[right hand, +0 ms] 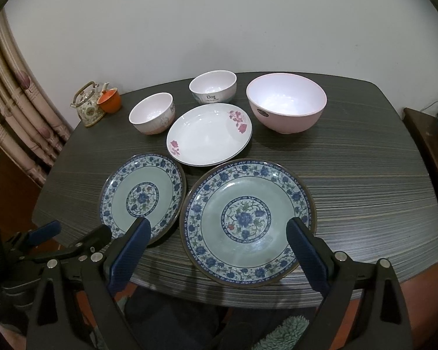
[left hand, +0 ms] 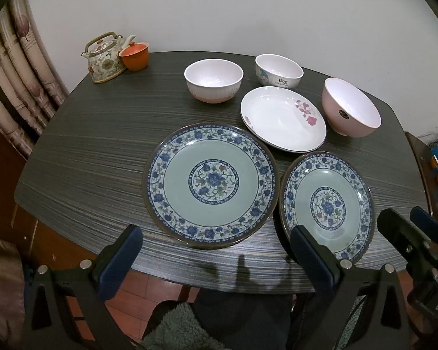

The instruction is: Organize plates and bowls

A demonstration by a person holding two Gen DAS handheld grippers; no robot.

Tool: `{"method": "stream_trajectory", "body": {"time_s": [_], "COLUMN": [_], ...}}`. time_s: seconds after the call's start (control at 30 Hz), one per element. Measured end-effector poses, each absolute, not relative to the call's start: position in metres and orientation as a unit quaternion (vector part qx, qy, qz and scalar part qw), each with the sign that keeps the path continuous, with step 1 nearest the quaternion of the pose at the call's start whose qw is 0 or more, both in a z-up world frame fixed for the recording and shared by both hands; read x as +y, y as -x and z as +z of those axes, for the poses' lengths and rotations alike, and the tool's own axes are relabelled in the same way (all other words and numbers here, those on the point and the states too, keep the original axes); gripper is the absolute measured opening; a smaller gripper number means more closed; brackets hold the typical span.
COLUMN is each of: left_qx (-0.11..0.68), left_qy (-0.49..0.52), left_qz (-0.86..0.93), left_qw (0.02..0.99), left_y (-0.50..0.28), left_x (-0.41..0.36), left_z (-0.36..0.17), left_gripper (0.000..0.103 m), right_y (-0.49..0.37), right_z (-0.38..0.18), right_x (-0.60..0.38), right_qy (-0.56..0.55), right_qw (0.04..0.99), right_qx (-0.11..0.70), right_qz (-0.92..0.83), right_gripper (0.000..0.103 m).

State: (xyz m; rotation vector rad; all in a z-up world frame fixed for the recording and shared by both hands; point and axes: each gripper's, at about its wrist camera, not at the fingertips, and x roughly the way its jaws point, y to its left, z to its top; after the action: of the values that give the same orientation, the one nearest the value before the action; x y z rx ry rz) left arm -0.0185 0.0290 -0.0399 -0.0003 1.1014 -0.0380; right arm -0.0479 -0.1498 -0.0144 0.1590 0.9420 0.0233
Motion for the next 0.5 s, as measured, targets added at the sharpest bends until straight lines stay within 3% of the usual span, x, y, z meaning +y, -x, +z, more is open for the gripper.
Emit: {"method": "stream_trajectory", "body": {"time_s": [0.5], "left_qx": [0.516], "left_qy": [0.11], "left_qz": [-0.051], "left_qw": [0.848], "left_y": [-0.003], "left_x": [0.079], "left_z": [-0.046], "left_gripper": [0.103], "right_y": [0.044], "right_z": [-0.018], "right_x": [-0.134], "right_qy": [-0.079], "right_qw": [0.885], "right_qx": [0.45], "right_qz": [0.087], "right_gripper": [0.092]}}
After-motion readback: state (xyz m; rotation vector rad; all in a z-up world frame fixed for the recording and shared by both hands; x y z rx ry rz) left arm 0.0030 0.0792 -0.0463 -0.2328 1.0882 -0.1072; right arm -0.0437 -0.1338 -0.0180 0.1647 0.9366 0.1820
